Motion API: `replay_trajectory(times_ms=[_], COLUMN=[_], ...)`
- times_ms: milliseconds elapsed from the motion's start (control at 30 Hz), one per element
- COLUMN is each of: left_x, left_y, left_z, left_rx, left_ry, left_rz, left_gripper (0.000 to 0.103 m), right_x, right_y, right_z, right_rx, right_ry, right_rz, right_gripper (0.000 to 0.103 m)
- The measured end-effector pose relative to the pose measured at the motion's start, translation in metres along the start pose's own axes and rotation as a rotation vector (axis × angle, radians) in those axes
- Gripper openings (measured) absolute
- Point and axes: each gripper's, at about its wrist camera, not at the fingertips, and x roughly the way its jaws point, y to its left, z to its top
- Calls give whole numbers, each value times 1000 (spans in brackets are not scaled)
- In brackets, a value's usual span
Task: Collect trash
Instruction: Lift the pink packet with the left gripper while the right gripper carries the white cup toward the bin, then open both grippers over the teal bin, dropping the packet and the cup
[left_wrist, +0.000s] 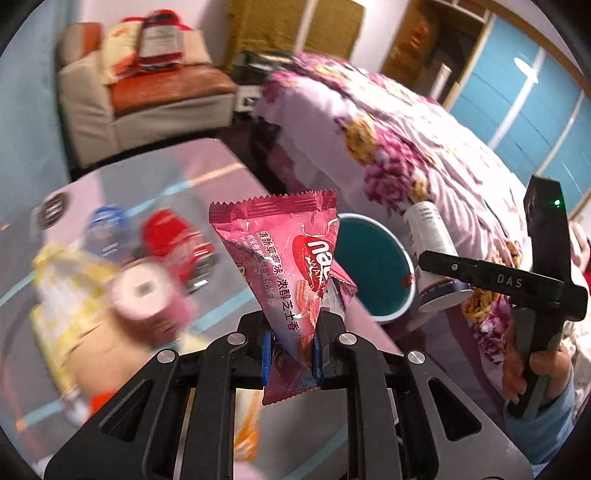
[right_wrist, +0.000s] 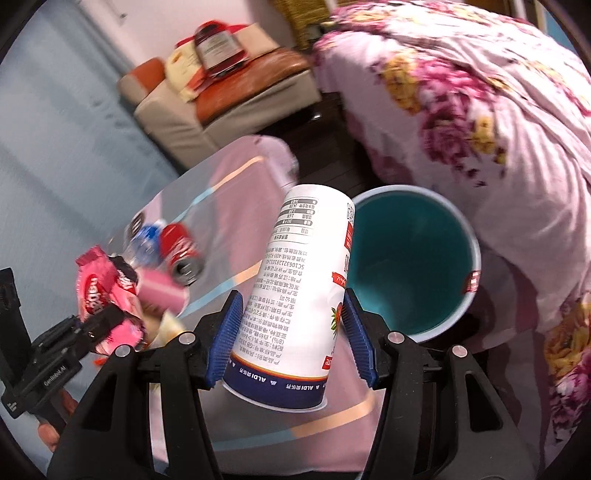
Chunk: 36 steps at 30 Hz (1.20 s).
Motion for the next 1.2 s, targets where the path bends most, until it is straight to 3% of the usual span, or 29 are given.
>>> replay_trajectory(times_ms=[333,667,767,833,1000,1200], left_x=[112,164,169,168,163,155], left_y=[-62,-82,-83,-80,-73,-59], left_z=[36,46,47,48,53,54], left_rx=[114,152,153,148,135,103], left_ry=[143,208,204,184,169,155], left_rz=[-53,-63,-46,-29,-14,-28], left_gripper=[17,19,47,74,88,90], right_x=[24,39,41,44,49,57], right_y=[-85,-115,-117,-118,-119,-114], right_z=[16,22,23,24,24,27], right_rx=[142,179,181,183,183,174], right_ry=[23,51,54,58,70,83], right_rz=[-60,-89,-93,-94,-100,-105], right_gripper=[53,53,53,53,53,53])
